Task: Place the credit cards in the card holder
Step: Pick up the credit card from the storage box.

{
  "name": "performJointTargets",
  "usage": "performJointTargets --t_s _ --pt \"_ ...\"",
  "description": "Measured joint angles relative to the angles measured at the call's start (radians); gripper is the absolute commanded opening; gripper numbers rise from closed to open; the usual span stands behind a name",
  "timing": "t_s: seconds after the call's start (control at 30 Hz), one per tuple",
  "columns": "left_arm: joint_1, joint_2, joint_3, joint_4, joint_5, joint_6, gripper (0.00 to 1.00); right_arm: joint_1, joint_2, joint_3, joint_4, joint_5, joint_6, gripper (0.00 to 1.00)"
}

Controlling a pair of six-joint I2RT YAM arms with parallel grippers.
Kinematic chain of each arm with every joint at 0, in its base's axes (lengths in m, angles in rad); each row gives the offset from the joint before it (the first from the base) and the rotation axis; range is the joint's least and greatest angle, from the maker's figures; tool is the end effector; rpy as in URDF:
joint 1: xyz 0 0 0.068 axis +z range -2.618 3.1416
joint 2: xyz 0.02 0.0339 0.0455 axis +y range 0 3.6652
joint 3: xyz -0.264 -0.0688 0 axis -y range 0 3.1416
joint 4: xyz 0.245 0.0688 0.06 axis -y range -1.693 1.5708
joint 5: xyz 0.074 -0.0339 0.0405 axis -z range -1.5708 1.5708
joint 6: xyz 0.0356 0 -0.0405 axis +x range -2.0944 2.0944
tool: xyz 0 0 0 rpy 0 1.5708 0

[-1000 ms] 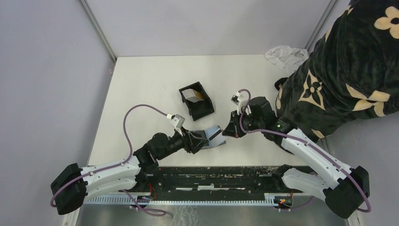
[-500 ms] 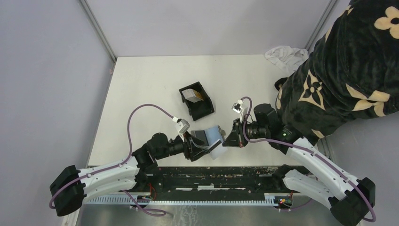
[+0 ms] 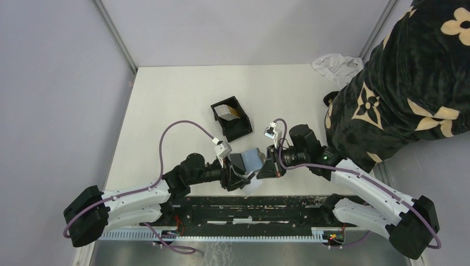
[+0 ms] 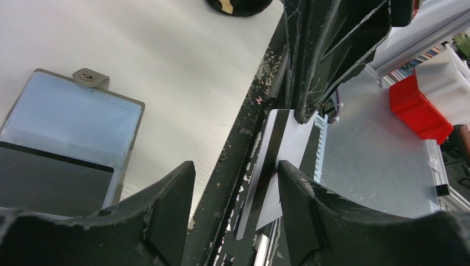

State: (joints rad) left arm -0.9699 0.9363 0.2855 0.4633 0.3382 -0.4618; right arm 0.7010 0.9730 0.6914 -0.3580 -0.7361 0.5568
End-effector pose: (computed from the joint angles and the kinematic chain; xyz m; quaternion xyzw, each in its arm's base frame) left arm 0.1036 -0.1720 0.2054 0.2947 0.7079 -0.5104 0.3893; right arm 0.1405 0.1498 0.2614 -0.2212 0.8199 0.5064 0.1496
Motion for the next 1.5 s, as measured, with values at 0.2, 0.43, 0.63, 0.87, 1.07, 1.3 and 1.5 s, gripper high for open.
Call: performJointTargets --t_s 0.2,0.43,0.63,0.87,1.07,1.3,1.5 --pt "0.014 0.019 0.004 0.024 0.06 0.0 0.47 0.006 0.034 0.0 0.007 0.0 0.0 0.01" --pt "0.034 0.025 0.004 0.063 0.142 -0.002 0.39 0.006 0.082 0.007 0.006 0.003 -0.004 0.01" --pt "0.045 0.057 0.004 0.079 0.182 -0.01 0.39 0.006 0.106 0.029 0.006 0.002 -0.006 0.01" --pt "0.051 0.067 0.0 0.101 0.199 -0.012 0.38 0.006 0.109 0.056 0.003 0.003 -0.024 0.01" --pt "0.061 0.082 -0.009 0.121 0.214 -0.017 0.18 0.006 0.124 0.062 -0.001 0.003 -0.035 0.01" --pt "0.067 0.102 -0.022 0.154 0.236 -0.042 0.03 0.003 0.129 0.062 -0.017 0.006 -0.054 0.01" --pt "0.078 0.119 -0.032 0.185 0.241 -0.049 0.03 -0.002 0.149 0.072 -0.022 0.011 -0.063 0.22"
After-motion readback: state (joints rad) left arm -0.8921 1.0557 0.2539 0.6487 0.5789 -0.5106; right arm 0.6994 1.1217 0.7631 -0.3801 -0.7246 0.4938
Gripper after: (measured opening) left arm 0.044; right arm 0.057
